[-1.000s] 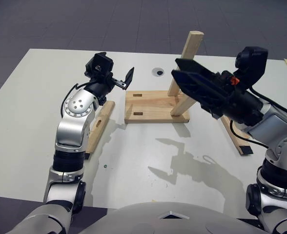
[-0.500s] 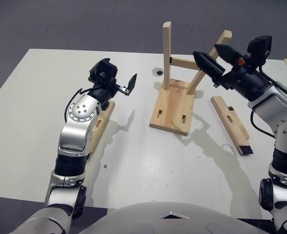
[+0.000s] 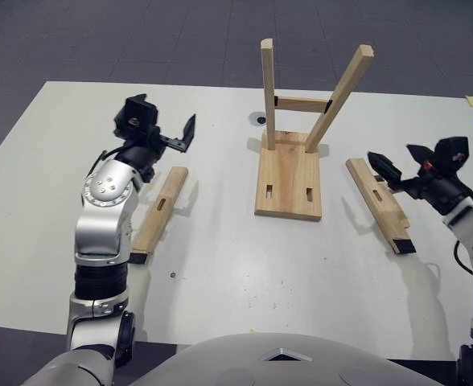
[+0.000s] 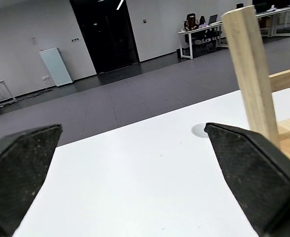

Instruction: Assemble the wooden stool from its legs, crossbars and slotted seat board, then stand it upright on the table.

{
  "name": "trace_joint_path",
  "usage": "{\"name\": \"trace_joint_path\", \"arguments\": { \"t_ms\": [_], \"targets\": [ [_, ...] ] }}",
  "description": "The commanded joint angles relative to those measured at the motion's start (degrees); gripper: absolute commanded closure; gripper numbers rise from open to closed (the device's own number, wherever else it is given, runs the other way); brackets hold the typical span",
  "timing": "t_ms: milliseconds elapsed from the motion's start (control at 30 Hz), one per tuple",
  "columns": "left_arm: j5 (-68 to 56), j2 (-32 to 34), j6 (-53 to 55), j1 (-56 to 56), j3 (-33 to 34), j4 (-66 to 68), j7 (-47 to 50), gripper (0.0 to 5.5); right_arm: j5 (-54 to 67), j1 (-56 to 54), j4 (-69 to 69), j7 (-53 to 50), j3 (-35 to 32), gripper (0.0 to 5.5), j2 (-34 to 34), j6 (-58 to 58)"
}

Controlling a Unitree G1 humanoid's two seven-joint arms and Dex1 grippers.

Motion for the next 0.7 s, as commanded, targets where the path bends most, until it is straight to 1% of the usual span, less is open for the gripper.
{"name": "trace_joint_path", "arguments": {
  "t_ms": [33, 133, 200, 267, 333, 433, 533, 700],
  "targets": [
    [-0.3, 3.3, 3.1, 5.0, -0.6, -3.0, -2.6, 0.1, -2.6, 2.0, 1.8, 4.4, 0.1, 0.11, -2.1, -0.7],
    [-0.7, 5.5, 5.2, 8.9, -3.2, -4.5, -6.2, 0.1, 0.4, 1.5, -2.7, 8.1, -0.4, 0.11, 0.1, -1.2],
    [-1.4, 7.2, 7.1, 12.3, -4.0, -5.2, -8.7, 0.1, -0.3, 0.2, -3.1, 7.0, -0.4, 0.11, 1.6, -1.8],
    [-0.7, 10.0, 7.9, 16.1, -5.3, -5.6, -11.2, 0.1, -2.9, 0.0, -1.4, 5.3, -0.3, 0.11, 1.9, -3.3],
    [-0.5, 11.3, 8.0, 17.7, -5.6, -5.3, -12.3, 0.1, -5.6, 0.4, 1.3, 3.1, -1.3, 0.11, 2.0, -4.9],
    [-1.1, 10.6, 7.6, 17.8, -4.8, -5.1, -11.5, 0.1, -9.9, -0.2, 5.8, 0.4, -1.6, 0.11, 1.1, -6.9],
    [-1.5, 8.0, 6.2, 15.2, -3.3, -4.5, -8.5, 0.1, -13.6, 0.0, 8.5, 0.0, -0.3, 0.11, 0.0, -7.4],
    [-1.2, 6.4, 5.1, 13.2, -2.2, -2.6, -5.7, 0.1, -16.1, 1.6, 7.8, 4.4, 2.6, 0.11, -0.9, -6.0]
  ]
}}
